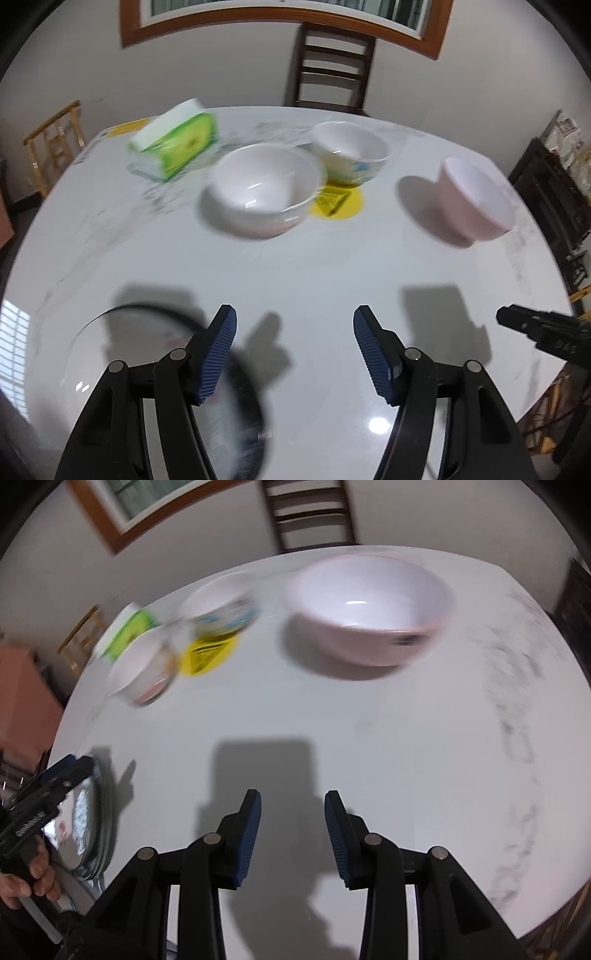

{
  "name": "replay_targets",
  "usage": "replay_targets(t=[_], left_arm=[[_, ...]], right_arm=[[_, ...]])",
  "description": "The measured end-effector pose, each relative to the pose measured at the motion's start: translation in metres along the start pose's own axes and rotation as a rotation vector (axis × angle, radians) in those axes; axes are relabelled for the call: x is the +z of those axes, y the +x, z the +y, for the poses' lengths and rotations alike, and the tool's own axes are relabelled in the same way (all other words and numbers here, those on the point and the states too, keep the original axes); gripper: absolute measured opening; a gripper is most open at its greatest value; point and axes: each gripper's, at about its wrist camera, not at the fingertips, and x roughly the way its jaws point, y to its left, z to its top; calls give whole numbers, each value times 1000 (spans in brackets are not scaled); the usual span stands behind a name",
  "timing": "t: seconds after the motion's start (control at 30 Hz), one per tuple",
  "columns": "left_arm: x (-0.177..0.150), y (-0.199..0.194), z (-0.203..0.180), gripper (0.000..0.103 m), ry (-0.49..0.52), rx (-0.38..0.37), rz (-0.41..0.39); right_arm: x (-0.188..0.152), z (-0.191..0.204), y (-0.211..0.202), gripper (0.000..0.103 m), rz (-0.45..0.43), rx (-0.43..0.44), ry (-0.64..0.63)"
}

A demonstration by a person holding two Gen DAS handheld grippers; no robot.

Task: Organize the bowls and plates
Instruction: 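Move both tools to the large pink bowl and grasp its rim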

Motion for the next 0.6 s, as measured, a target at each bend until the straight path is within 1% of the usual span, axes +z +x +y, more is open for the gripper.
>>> replay_targets(t=[0.07, 0.13, 0.17, 0.2, 0.27, 0.4, 0.47, 0.6], left_arm=[[16, 4, -19, 64, 12, -23, 6], [30, 7, -36, 64, 22, -41, 16], [38, 9, -46, 64, 23, -57, 22], [44, 11, -52, 64, 22, -69, 26], [56, 16, -67, 64, 18, -96, 41], [79, 29, -95, 64, 29, -118, 56], [90, 36, -108, 64, 28, -131, 64], [110, 51, -127, 64, 0, -175, 83]], right_arm=[[10, -20, -6, 36, -6, -11, 36], [19, -41, -15, 36, -33, -12, 73], [24, -50, -21, 37, -53, -15, 84], [29, -57, -27, 41, -62, -22, 87], [43, -66, -34, 44, -65, -48, 103], [69, -82, -36, 44, -84, -39, 108], [86, -85, -32, 44, -89, -57, 91], [112, -94, -21, 44, -85, -56, 115]])
